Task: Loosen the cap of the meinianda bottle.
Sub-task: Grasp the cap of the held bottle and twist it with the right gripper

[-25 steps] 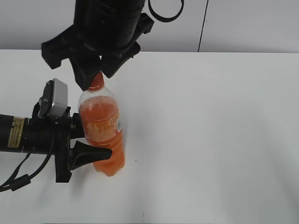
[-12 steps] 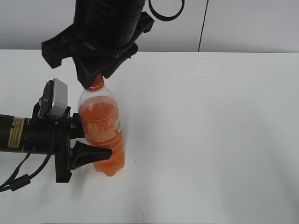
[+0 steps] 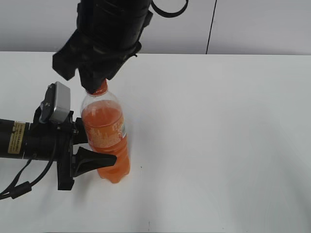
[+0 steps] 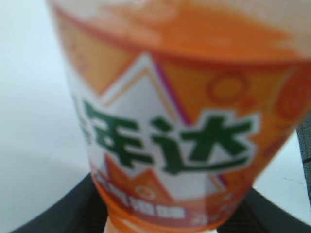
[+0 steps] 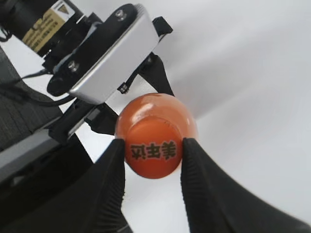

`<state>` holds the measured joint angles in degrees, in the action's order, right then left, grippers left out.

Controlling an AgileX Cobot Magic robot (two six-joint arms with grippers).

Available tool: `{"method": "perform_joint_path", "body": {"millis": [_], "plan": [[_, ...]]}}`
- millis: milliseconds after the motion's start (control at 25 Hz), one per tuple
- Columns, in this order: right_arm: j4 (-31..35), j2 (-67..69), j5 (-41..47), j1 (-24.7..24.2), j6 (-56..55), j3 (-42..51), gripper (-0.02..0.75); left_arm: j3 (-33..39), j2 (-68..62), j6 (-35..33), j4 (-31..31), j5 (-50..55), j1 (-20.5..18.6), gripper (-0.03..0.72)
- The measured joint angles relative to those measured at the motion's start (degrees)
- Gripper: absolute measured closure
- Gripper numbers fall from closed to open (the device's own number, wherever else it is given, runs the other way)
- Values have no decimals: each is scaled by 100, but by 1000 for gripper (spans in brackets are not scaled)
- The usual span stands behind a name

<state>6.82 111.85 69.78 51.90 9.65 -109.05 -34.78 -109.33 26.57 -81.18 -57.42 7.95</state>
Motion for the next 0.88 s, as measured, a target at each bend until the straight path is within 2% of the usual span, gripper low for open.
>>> {"method": "perform_joint_path", "body": {"millis": [400, 680, 880], "plan": [[-26, -40, -12, 0, 3897, 0, 486, 0, 0, -11, -11, -7, 0, 305], [-38, -40, -17, 0, 5702, 0, 491, 0, 0, -6, -11, -7, 0, 305], [-44, -40, -17, 0, 6195, 0, 491, 0, 0, -6, -11, -7, 0, 306]]}}
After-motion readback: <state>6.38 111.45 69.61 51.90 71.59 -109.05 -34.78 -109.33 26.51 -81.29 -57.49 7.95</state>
